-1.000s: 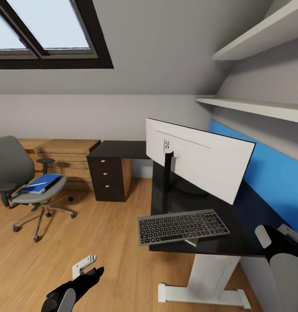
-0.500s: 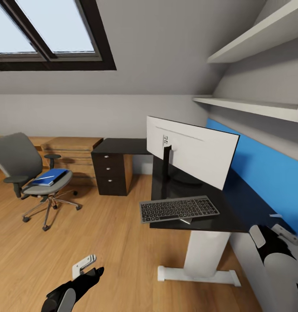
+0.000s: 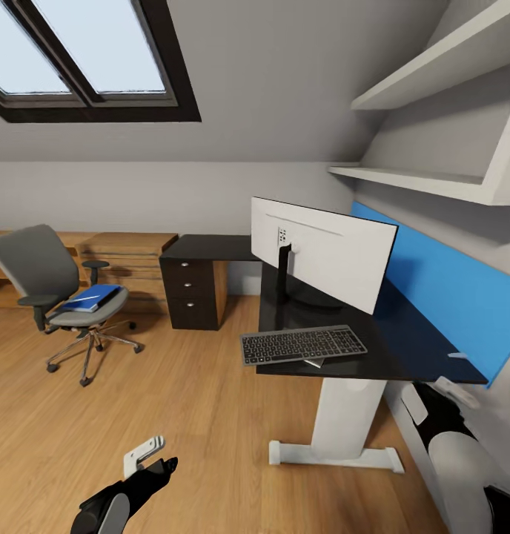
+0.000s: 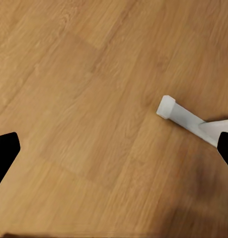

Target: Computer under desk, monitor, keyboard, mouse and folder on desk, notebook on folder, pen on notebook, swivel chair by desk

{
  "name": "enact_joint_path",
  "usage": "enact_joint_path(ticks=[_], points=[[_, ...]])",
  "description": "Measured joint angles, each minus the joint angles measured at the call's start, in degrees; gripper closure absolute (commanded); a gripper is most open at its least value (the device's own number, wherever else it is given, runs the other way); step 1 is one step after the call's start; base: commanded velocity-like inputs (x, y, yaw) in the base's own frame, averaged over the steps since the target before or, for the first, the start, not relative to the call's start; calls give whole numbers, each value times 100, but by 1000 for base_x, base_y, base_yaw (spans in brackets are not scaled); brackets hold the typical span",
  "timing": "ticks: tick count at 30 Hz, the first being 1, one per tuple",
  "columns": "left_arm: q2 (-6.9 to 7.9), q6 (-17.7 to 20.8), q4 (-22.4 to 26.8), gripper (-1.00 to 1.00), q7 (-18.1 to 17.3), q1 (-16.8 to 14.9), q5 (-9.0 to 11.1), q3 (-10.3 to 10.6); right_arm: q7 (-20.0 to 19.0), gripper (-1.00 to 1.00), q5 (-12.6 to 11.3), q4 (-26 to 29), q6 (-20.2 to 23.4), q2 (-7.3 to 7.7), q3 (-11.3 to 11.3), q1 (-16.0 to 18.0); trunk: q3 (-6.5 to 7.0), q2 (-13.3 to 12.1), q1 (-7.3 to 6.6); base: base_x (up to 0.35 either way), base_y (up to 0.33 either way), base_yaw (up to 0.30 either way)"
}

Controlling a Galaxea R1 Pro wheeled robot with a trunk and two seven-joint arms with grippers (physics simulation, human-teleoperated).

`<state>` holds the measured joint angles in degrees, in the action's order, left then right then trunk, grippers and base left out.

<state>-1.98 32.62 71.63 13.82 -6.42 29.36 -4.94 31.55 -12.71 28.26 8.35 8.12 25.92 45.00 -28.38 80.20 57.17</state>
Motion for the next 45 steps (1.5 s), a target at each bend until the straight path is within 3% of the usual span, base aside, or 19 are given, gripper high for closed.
enact_joint_path(ticks=[4, 7, 11, 13, 15, 16, 18, 21, 26, 40, 45], points=[[0, 0, 0, -100, 9, -2, -149, 0, -29, 100, 282, -14, -409, -317, -284, -95, 71, -159, -87, -4, 0, 0], [0, 1, 0, -100, 8, -1, -273, 1, -35, 100, 677, -21, -828, -588, -466, -306, 125, -279, -153, -1, 0, 0], [1, 3, -91, -100, 8, 1, -418, -10, -9, 100, 1521, -43, -1914, -959, -675, -1008, 195, -440, -241, 0, 0, 0], [6, -11, -489, -100, 7, 1, -591, -16, -64, 100, 1704, -266, -2195, -1061, -706, -1221, 232, -520, -285, 0, 0, 0], [7, -86, -711, -100, 3, 0, -705, -17, -136, 100, 1736, -463, -2259, -1091, -707, -1265, 268, -600, -329, 0, 0, 0], [6, -437, -1091, -100, -8, 1, -823, -10, -276, 100, 1743, -899, -2443, -1110, -699, -1309, 285, -641, -351, 0, 0, 0], [4, -1164, -2104, -100, -9, -1, -1145, 205, -474, 100, 1747, -1910, -3097, -1188, -685, -1331, 320, -721, -395, 0, 0, 0], [7, -1944, -2851, -100, -4, -2, -1386, 318, -678, 100, 1775, -2552, -3813, -1222, -693, -1332, 375, -841, -461, 0, 0, 0], [-3, -2489, -3525, -100, 2, -4, -1432, 357, -1087, 100, 1793, -2896, -3989, -1198, -700, -1339, 466, -1042, -571, 0, 0, 0], [0, -2893, -3754, -100, 4, -7, -1434, 366, -1181, 100, 1779, -2929, -4018, -1152, -698, -1359, 718, -1604, -878, 0, 0, 142], [4, -2925, -3756, -100, 5, -7, -1433, 366, -1187, 100, 1775, -2929, -4017, -1151, -696, -1360, 718, -1605, -879, 0, 0, 279]])
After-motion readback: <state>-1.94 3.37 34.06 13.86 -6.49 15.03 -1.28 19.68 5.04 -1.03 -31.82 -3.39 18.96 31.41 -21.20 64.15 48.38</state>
